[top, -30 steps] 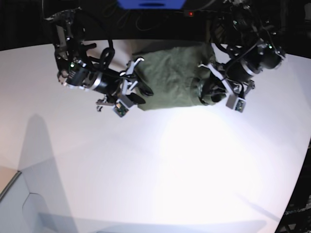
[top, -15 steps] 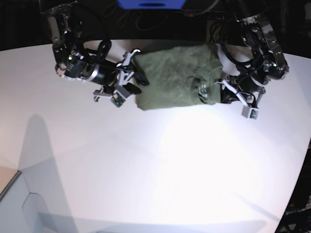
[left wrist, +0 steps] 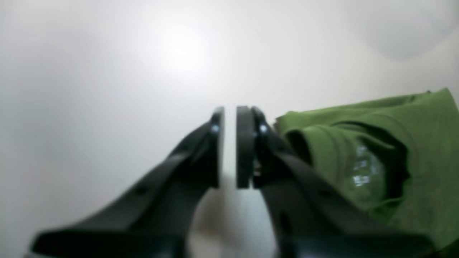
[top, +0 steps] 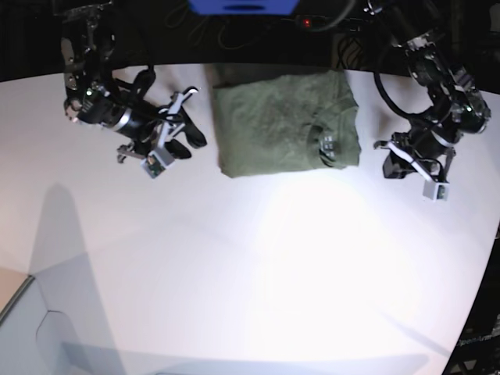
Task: Layout the t-shirt on the table in an organized manner, then fold the t-shirt properly
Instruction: 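Release the folded end and pull both grippers away from the shirt, then grasp the folded shirt edge with the left gripper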
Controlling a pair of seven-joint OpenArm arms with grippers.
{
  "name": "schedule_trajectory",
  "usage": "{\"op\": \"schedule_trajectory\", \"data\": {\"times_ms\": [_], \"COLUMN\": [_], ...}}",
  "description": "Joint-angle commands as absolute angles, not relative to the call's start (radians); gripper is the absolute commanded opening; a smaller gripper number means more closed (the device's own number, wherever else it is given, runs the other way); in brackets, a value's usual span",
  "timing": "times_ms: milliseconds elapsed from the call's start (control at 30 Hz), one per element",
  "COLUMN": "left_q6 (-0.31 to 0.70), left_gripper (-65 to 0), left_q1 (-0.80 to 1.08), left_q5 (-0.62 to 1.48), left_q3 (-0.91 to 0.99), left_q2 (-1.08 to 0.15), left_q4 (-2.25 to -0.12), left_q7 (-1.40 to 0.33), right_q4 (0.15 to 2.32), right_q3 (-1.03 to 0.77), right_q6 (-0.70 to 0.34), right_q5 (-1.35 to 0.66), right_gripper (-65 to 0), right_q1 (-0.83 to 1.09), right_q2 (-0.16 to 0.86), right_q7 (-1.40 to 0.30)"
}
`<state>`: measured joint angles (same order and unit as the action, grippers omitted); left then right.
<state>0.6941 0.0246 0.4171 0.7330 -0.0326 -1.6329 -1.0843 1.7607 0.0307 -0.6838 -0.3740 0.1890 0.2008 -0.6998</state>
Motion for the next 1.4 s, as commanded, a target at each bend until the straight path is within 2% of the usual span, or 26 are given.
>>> {"op": "schedule_trajectory", "data": {"times_ms": [0, 100, 200, 300, 433, 600, 1000, 1367], "left_q6": [0.698, 0.698, 0.698, 0.698, 0.698, 0.698, 0.698, 0.698], "left_gripper": [-51.3, -33.6, -18.6, -11.0, -10.5, -10.5, -10.3, -10.9], "left_q1": [0.025, 0.035, 0.101, 0.157, 0.208, 0.219, 0.193, 0.189], "left_q5": [0.429, 0.438, 0.544, 0.684, 0.797, 0.803, 0.593, 0.576], "left_q3": [0.773, 0.837, 0.842, 0.831, 0.757, 0.641, 0.647, 0.498], "left_q2": [-0.036, -0.035, -0.036, -0.035, -0.035, -0.019, 0.074, 0.077], "left_q4": [-1.653, -1.653, -1.653, -1.653, -1.653, -1.639, -1.638, -1.399], "left_q7": [-1.086, -1.139, -1.185, -1.185, -1.185, -1.181, -1.141, -0.980], "right_q4": [1.781, 1.781, 1.779, 1.778, 1.778, 1.778, 1.779, 1.781], "right_q3": [-0.004, -0.062, -0.091, -0.107, -0.107, -0.107, -0.107, -0.130], "right_q6": [-0.698, -0.698, -0.698, -0.698, -0.698, -0.698, -0.698, -0.698], "right_q5": [-0.400, -0.400, -0.400, -0.400, -0.400, -0.401, -0.400, -0.400], "right_gripper": [-39.5, -31.5, -25.3, -24.7, -24.7, -24.7, -24.7, -24.8], "right_q1": [0.180, 0.182, 0.183, 0.185, 0.200, 0.203, 0.222, 0.225], "right_q2": [0.193, 0.191, 0.191, 0.191, 0.191, 0.191, 0.193, 0.199], "right_q7": [-0.676, -0.676, -0.676, -0.676, -0.671, -0.673, -0.670, -0.676]}}
